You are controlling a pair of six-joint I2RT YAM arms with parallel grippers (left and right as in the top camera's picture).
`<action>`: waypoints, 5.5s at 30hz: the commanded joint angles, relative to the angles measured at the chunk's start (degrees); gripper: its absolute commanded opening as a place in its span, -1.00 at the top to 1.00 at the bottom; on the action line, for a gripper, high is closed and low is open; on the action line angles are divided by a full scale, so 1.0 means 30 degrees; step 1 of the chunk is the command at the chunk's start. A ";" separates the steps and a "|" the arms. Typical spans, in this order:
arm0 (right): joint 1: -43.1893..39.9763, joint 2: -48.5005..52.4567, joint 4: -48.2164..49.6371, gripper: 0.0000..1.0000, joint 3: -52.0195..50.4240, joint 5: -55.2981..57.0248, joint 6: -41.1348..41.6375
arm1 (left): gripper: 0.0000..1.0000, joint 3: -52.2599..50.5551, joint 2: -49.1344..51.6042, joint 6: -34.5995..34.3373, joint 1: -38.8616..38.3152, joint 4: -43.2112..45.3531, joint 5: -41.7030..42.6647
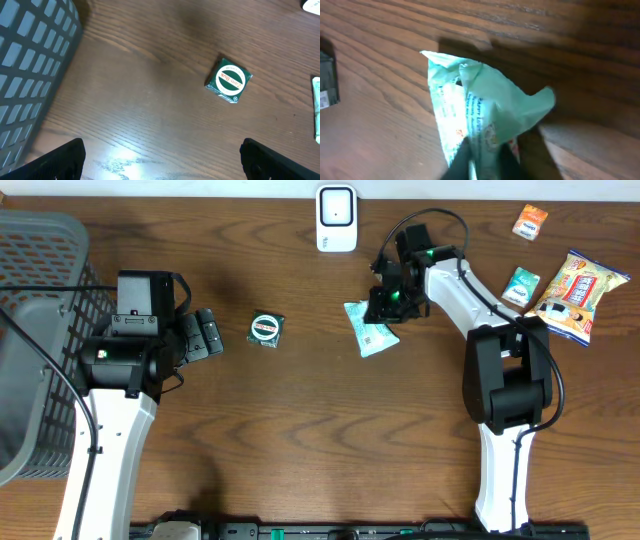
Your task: Scan the item barcode
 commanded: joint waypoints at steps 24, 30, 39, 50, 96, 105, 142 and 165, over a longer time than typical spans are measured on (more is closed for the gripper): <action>-0.1056 -0.1202 0.1566 -0.20 -0.0080 -0.4524 -0.2484 | -0.96 0.0102 -0.0080 0.0109 0.0066 -0.0066 -0.0255; 0.1042 -0.0976 0.1494 -0.44 -0.0080 -0.0495 -0.3512 | -0.95 0.0095 -0.0080 0.0109 0.0066 -0.0066 -0.0255; 0.2805 0.0124 0.0991 -0.31 -0.0080 0.2965 -0.3512 | -0.96 0.0095 -0.0080 0.0109 0.0066 -0.0066 -0.0255; 0.2769 0.0495 0.0444 0.98 -0.0058 0.0321 -0.2579 | -0.95 0.0095 -0.0080 0.0109 0.0066 -0.0066 -0.0255; 0.3752 -0.2412 1.4571 0.98 0.0313 1.6160 -0.9369 | -0.96 0.0095 -0.0080 0.0109 0.0066 -0.0066 -0.0255; 0.4095 -0.1552 0.9165 0.98 0.0306 2.2360 -0.9355 | -0.95 0.0095 -0.0080 0.0109 0.0066 -0.0066 -0.0255; 0.4240 -0.1333 0.6688 -0.14 -0.2229 1.9730 -0.5967 | -0.95 0.0095 -0.0080 0.0109 0.0066 -0.0066 -0.0255; -0.3789 -0.2565 0.6754 -0.76 -0.0597 -0.0328 -0.4146 | -0.96 0.0095 -0.0080 0.0109 0.0066 -0.0066 -0.0255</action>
